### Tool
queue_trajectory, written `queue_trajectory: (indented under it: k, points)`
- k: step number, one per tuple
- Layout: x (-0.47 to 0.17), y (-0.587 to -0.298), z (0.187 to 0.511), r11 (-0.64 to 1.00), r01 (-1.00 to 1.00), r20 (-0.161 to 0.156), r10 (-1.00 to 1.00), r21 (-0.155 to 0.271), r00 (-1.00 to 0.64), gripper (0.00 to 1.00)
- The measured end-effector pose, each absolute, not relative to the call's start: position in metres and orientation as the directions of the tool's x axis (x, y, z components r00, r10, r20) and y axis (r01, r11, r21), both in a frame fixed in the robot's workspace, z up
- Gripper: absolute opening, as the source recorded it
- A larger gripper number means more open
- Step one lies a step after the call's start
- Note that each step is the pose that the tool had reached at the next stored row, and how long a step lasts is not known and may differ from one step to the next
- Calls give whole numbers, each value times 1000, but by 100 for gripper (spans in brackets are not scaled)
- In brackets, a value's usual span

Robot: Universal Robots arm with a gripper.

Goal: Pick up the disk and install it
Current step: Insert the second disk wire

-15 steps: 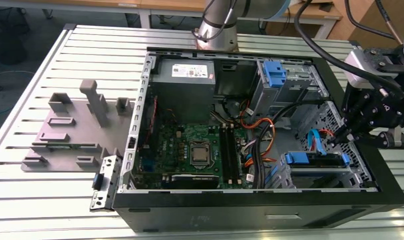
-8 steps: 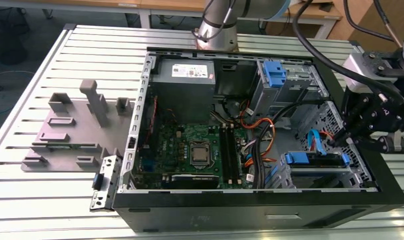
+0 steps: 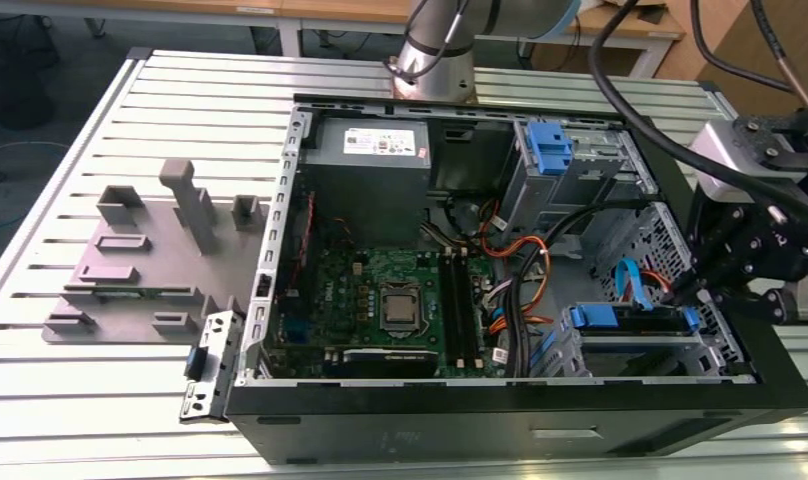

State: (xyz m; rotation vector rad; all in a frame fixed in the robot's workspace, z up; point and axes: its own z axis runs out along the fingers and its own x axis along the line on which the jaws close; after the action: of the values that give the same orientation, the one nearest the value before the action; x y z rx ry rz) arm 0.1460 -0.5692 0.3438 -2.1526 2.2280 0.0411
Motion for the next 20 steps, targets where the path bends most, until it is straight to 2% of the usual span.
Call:
queue_trajectory:
  k: [20]
  points:
    - [143, -573, 339, 30, -999, -39, -999, -12, -29, 16]
